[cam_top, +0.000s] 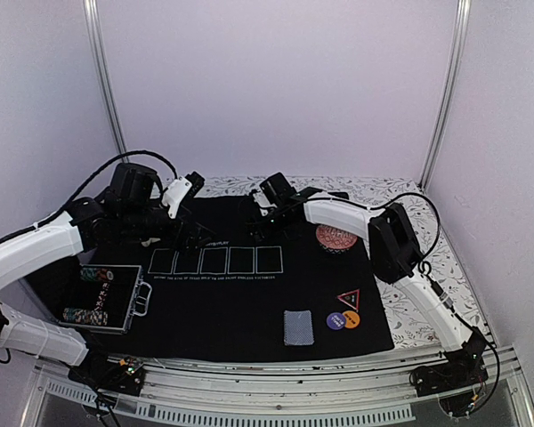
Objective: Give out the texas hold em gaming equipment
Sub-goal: Place the dealer button in the dealer area, then pick up the small blind button from the poker table mat.
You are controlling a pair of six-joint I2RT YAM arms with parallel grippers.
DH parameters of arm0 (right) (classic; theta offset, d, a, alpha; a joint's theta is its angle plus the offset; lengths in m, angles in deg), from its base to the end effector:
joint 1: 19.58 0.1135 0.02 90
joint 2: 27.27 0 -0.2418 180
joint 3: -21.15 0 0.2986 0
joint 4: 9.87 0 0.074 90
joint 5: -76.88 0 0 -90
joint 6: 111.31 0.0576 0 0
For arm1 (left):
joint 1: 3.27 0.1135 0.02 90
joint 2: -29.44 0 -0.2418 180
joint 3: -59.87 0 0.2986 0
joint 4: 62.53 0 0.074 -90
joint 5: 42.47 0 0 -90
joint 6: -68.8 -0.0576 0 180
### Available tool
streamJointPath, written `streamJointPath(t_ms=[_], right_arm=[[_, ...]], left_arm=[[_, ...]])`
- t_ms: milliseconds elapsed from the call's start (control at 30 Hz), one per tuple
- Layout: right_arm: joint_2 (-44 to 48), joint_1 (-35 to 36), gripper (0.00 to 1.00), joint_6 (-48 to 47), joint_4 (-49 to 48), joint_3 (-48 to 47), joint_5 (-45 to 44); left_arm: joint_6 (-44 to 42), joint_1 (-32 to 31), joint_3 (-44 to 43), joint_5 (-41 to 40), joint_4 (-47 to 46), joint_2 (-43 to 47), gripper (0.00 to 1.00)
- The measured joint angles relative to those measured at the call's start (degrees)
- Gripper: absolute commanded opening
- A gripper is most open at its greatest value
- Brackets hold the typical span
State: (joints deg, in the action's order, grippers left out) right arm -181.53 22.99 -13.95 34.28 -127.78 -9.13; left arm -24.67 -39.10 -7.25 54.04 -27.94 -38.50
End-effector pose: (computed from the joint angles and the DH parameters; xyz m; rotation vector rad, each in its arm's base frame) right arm 0.4543 0.4227 0.0908 -0.7832 2.3626 0.4663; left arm 0.2675 -0.2012 0.2573 0.8072 2.0670 -0.4401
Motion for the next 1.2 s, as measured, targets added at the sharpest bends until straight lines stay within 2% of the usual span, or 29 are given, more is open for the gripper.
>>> streamJointPath(t_ms=[133, 367, 567, 667, 767, 867, 1033, 1200], right_arm=[[0.2, 0.76, 0.98, -1.11, 0.28, 0.02, -0.37], [7.69, 2.05, 0.99, -4.26, 2.4, 3.76, -0.72], [29.44, 2.71, 0.99, -4.72, 2.03, 16.44, -3.69], [42.58, 2.82, 0.99, -3.13, 2.14, 25.86, -7.67], [52.85, 2.75, 0.99, 0.92, 4.87, 35.91, -12.28], [58.07, 2.73, 1.0, 6.67, 9.2, 45.42, -14.91], [60.24, 2.78, 0.87, 17.68, 17.03, 61.05, -15.32], [61.13, 5.07, 0.81, 25.68, 20.98, 68.57, -13.07]], left_arm=[[0.0, 0.0, 0.0, -0.02, 0.0, 0.0, 0.98], [-0.22, 0.0, 0.0, -0.17, -0.02, 0.11, 0.98], [-0.48, 0.0, 0.0, -0.72, -0.02, 0.42, 0.98], [-0.83, 0.0, 0.02, -1.05, -0.07, 1.16, 0.98], [-1.05, 0.0, 0.52, -1.27, -0.48, 2.01, 0.98], [-1.07, 0.0, 1.07, -1.31, -0.98, 2.45, 0.98], [-1.07, 0.02, 1.18, -1.22, -1.38, 2.45, 0.98], [-1.05, 0.0, 1.18, -1.2, -1.38, 2.36, 0.98]])
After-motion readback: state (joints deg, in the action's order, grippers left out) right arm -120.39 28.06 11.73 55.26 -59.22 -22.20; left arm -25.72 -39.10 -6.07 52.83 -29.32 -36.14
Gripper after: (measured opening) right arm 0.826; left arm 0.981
